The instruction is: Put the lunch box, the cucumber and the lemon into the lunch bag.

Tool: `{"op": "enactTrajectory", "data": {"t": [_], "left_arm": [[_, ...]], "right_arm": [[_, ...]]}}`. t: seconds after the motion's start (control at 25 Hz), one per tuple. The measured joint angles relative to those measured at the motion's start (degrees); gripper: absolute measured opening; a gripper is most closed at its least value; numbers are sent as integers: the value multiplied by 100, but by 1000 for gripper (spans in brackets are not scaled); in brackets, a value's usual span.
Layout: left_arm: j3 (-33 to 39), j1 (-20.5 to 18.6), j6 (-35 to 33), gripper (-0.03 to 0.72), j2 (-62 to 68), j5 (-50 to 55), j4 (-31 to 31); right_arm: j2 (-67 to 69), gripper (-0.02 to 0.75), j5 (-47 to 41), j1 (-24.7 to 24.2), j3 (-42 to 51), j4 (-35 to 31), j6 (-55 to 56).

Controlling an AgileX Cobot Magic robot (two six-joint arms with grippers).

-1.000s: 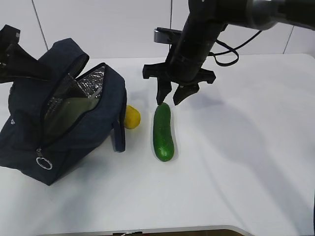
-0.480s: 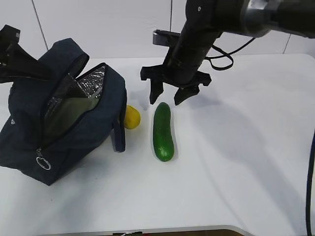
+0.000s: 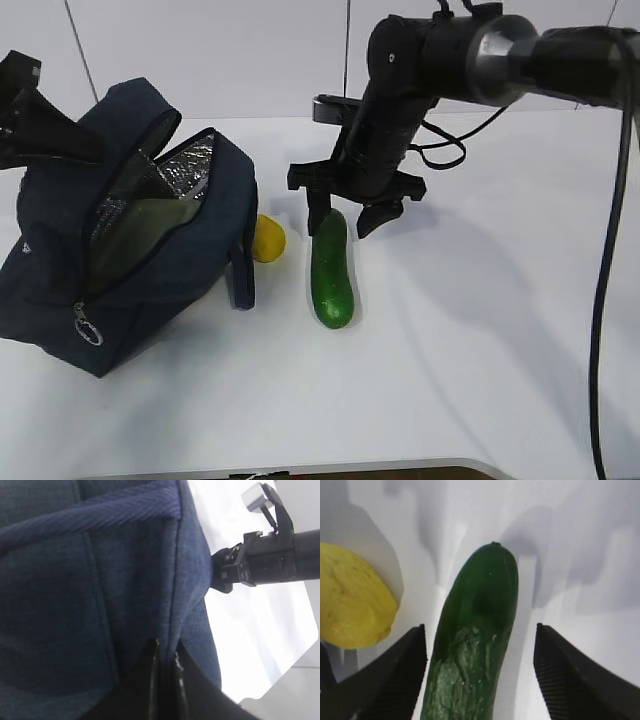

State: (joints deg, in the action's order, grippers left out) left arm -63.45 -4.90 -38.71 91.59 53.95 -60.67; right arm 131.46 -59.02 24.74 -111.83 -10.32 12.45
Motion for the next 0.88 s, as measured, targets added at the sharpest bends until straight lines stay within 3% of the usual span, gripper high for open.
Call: {"op": "enactTrajectory", "data": {"t": [0.88], "left_arm": [[0,0,0,-17,0,0,7]], "right_arm": [[155,534,291,0,-12,-169,26]]}}
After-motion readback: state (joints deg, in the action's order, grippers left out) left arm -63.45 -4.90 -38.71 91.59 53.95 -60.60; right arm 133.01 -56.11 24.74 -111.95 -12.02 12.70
